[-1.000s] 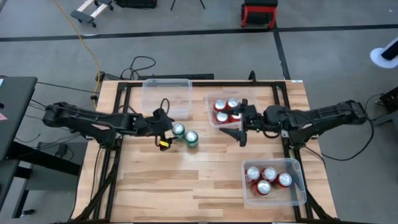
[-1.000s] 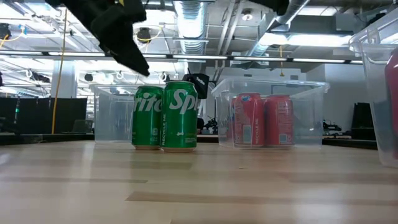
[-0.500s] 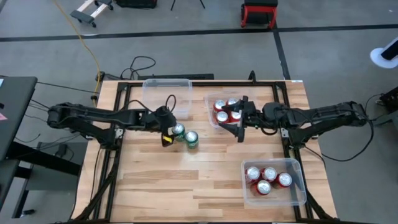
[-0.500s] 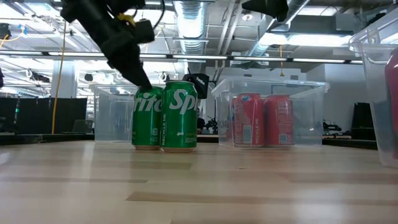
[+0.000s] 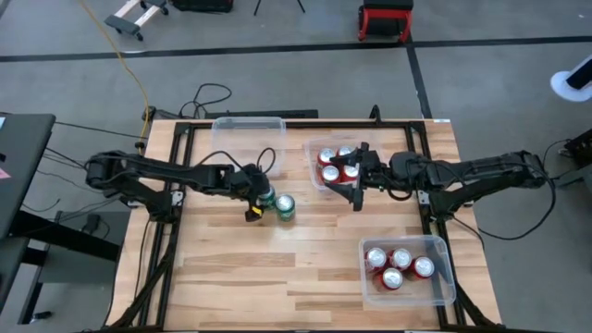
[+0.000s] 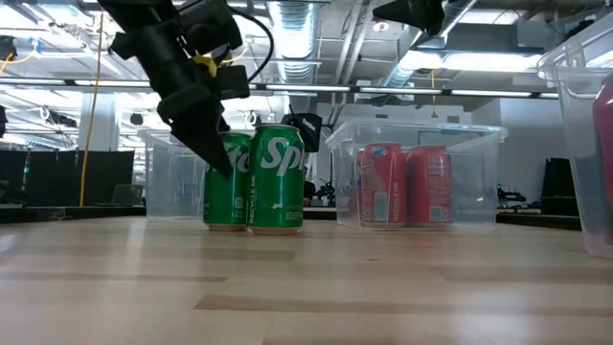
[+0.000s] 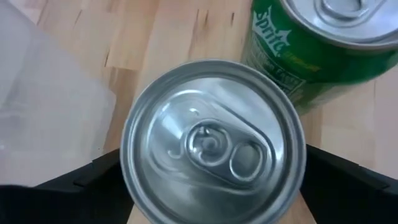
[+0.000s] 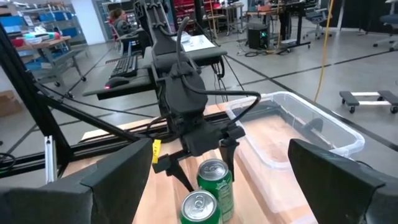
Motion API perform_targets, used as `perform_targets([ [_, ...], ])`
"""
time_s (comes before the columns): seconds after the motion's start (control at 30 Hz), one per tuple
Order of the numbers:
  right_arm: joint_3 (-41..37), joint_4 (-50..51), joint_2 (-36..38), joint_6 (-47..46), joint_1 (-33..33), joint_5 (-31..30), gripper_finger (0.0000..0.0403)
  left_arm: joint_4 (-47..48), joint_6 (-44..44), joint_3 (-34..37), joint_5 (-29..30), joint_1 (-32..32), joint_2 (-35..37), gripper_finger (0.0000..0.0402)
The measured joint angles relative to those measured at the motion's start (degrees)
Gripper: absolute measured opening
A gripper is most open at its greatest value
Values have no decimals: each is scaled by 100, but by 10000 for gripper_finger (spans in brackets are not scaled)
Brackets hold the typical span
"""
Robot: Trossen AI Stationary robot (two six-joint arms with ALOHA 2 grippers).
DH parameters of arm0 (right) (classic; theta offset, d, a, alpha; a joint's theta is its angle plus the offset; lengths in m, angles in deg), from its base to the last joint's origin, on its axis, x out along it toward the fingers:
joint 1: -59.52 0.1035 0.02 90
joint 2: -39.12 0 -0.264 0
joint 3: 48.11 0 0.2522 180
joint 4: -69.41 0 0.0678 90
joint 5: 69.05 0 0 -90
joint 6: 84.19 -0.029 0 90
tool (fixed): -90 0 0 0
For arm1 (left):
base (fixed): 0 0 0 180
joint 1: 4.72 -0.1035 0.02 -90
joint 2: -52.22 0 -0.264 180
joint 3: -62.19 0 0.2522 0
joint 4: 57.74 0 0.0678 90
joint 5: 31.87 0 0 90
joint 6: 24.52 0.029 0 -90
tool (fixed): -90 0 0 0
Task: Sort soda cans
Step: Put the left green soda can into the top left transparent bin
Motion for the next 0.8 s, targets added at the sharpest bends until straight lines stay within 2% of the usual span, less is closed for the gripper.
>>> perform_targets([
  [0.27,0,2,0,0,1,1,395,-3,-53,7,-11,-2,89,319],
  [0.6,0,26,0,2,1,1,395,-125,-212,-66,10,-2,265,338],
  [0.8,0,31,0,2,1,1,395,147,-284,-220,11,-2,267,300],
])
